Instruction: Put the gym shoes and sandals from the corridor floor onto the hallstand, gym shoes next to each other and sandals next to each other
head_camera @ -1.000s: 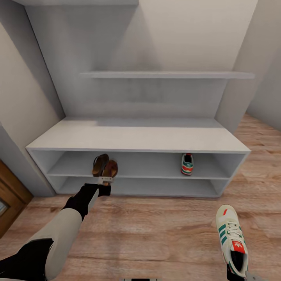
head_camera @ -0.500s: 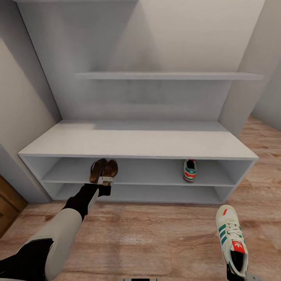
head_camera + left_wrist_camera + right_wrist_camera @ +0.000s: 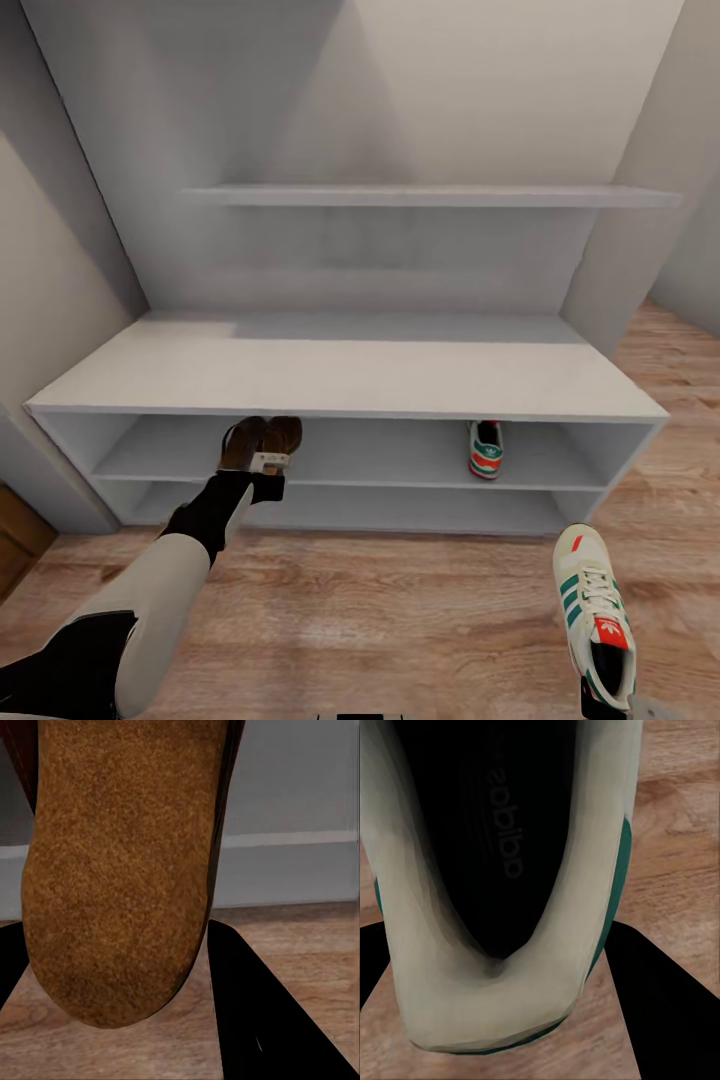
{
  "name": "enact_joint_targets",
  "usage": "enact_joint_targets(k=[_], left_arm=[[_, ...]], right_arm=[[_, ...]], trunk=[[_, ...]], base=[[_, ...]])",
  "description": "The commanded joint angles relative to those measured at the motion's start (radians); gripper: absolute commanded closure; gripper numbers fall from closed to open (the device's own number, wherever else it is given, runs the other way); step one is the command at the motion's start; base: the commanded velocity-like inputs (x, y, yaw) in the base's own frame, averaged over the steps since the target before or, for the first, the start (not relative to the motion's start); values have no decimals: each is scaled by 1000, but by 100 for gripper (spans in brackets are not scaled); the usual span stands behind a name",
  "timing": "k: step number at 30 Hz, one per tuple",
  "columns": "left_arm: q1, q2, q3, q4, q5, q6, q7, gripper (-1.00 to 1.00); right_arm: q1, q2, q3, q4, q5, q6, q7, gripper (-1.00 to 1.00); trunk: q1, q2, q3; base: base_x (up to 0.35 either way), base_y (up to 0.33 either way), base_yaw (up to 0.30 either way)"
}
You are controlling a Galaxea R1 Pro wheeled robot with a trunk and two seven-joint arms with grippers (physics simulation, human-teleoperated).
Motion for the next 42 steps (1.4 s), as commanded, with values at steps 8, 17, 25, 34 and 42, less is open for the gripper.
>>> enact_joint_targets(k=[8, 17, 25, 34, 42], left_arm=[[0, -1, 8, -2, -14, 5, -11, 100], [0, 0, 11, -2, -14, 5, -13, 100], [0, 0, 13, -2, -14, 5, -13, 100], [0, 3, 15, -2, -14, 5, -13, 100], [1, 4, 11, -2, -14, 2, -14, 100]], right_arm=[[-1, 0, 0, 1, 5, -3, -5, 100], [-1, 0, -1, 1, 4, -3, -5, 100], [-1, 0, -1, 1, 4, -3, -5, 100], [-1, 0, -1, 1, 4, -3, -5, 100], [-1, 0, -1, 1, 4, -3, -5, 100]], trunk=[[0, 0, -1], [0, 0, -1], [0, 0, -1], [0, 0, -1], [0, 0, -1]], base=[[87, -43, 0], [124, -1, 0], [117, 0, 0], [17, 0, 0], [45, 17, 0]])
